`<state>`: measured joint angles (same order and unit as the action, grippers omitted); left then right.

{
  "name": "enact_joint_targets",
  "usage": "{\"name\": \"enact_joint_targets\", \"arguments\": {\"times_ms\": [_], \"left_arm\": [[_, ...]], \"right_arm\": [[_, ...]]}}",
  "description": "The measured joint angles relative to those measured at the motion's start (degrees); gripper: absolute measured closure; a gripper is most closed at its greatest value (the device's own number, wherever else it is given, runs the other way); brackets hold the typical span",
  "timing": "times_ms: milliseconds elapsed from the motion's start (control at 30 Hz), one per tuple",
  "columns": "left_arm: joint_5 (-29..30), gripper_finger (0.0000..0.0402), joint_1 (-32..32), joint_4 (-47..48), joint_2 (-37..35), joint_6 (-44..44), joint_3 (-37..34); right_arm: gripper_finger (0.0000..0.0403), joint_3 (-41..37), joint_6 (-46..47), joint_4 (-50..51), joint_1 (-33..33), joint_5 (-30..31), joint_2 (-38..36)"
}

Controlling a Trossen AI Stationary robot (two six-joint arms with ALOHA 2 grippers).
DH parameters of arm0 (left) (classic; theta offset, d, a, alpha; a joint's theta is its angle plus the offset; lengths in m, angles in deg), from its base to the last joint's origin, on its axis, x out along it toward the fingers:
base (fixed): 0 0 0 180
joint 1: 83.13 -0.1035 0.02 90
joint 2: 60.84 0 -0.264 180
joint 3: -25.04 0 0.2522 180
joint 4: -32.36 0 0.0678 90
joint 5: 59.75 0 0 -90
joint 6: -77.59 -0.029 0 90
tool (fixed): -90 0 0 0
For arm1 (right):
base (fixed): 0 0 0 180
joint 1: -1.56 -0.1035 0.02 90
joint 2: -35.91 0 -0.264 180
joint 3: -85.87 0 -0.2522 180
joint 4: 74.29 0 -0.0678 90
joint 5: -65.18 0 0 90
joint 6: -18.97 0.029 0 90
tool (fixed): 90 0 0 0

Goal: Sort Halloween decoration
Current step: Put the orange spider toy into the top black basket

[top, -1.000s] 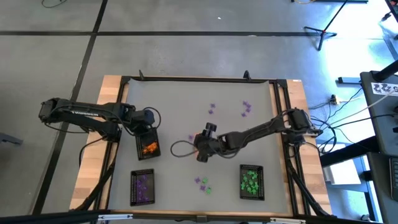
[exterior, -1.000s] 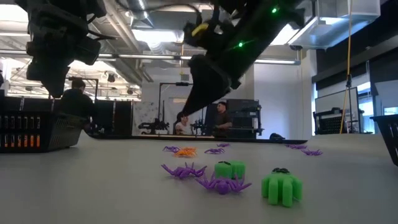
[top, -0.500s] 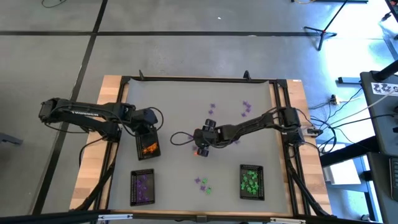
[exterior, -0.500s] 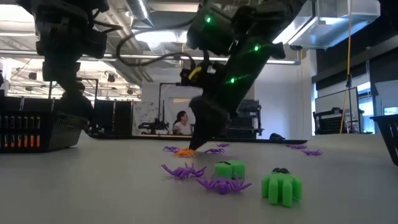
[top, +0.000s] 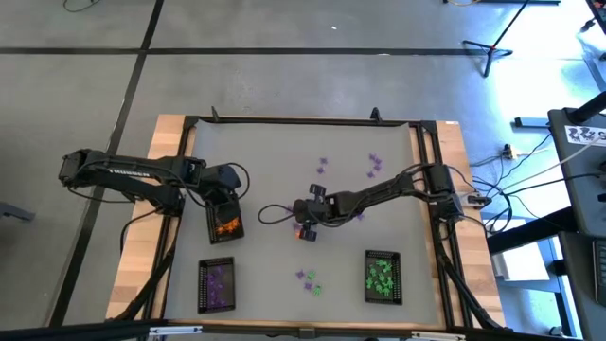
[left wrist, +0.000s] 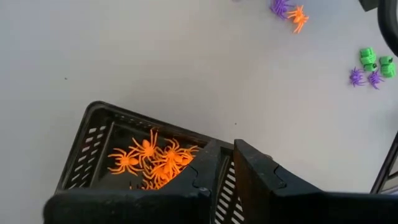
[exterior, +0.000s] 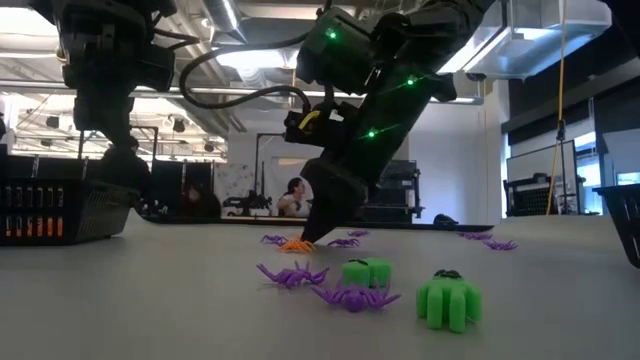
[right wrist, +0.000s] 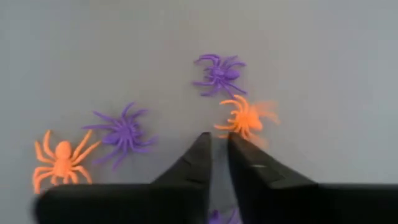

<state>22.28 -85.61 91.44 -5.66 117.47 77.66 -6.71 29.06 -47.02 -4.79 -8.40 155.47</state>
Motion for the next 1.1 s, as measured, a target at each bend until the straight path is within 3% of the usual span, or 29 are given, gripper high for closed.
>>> {"name": "enact_joint_targets", "arguments": {"times_ms": [100,667,867,1100], "left_arm": [[0.0,0.0362,0.0,0.0,0.0,0.0,0.0],[0.5,0.0363,0.0,-5.5,0.0,0.2,0.0],[1.7,0.0363,0.1,-6.0,0.0,0.1,0.0],[1.8,0.0363,0.1,-6.2,0.0,0.1,0.0]], "right_arm": [[0.0393,0.0,-0.2,-0.1,0.0,0.1,0.1],[0.0402,-0.4,0.0,2.6,-2.2,4.4,-5.0],[0.0381,-0.3,0.7,2.5,-1.6,2.4,-4.6],[0.0314,-0.3,3.1,0.7,0.2,0.4,-2.0]]}}
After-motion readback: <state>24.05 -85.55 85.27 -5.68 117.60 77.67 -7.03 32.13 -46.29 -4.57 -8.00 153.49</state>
